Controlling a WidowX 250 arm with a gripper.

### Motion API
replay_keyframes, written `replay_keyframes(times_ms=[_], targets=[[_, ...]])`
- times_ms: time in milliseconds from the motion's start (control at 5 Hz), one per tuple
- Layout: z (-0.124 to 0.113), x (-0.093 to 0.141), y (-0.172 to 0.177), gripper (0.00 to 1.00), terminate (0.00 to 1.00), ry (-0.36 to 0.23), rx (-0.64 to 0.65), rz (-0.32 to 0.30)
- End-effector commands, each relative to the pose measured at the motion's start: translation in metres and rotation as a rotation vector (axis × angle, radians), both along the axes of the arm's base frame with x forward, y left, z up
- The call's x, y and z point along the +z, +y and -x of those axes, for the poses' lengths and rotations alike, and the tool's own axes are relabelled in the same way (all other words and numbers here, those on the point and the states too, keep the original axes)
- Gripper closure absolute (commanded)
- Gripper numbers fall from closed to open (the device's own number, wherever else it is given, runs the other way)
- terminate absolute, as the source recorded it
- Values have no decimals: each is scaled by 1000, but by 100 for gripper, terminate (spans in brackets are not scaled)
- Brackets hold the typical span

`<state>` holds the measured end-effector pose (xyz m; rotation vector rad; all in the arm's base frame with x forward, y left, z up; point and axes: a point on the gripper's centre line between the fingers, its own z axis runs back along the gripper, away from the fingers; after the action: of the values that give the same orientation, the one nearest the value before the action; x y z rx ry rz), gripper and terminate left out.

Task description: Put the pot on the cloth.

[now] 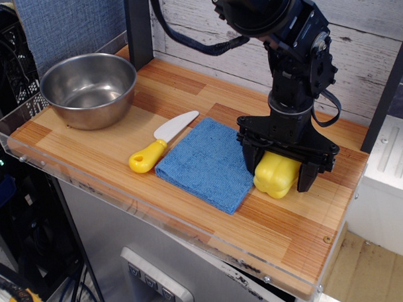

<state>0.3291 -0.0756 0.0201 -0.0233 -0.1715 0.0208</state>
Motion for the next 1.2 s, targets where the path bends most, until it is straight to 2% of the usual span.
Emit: replay_keyframes(times_ms=[0,200,400,800,1000], targets=[[0,0,0,0,0,0,0,0],[-7,14,21,0,0,21,83,-45],[-8,36,41,0,0,4,115,-21],[-10,70,58,0,0,-35,92,123],[-6,72,72,0,0,-35,122,134]])
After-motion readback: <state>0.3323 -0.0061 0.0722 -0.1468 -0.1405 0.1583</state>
